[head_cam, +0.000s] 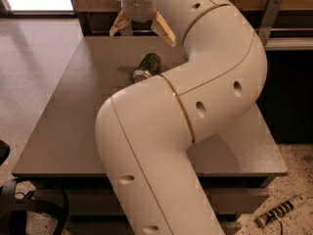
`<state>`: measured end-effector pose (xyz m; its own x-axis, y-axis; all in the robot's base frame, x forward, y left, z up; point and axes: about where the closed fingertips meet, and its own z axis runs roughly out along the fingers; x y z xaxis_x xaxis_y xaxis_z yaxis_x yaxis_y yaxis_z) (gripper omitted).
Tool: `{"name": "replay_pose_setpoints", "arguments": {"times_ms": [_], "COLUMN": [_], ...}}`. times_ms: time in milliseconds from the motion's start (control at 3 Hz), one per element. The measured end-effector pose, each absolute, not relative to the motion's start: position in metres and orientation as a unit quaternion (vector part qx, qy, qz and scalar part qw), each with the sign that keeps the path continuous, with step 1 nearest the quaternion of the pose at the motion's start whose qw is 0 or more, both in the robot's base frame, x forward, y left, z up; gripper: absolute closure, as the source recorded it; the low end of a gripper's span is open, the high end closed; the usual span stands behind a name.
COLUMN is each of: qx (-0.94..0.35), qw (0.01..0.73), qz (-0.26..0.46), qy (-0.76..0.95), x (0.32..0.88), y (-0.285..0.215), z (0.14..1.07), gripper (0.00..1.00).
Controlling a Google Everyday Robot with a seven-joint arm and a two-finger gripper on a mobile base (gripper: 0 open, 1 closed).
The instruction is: Place green can upright
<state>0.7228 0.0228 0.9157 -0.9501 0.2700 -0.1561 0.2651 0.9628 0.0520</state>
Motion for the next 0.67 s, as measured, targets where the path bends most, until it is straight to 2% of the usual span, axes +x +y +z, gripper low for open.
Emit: {"name": "replay_pose_setpoints", "arguments": {"times_ms": [333, 667], "qx": [0.141, 0.141], "qw": [0.053, 0.071], "qz": [0.039, 0.046], "qy": [0.988, 0.986], "x": [0.711, 0.722], "y": [0.024, 0.028], "z": [0.909, 0.908], "gripper": [0.00, 0.00]}}
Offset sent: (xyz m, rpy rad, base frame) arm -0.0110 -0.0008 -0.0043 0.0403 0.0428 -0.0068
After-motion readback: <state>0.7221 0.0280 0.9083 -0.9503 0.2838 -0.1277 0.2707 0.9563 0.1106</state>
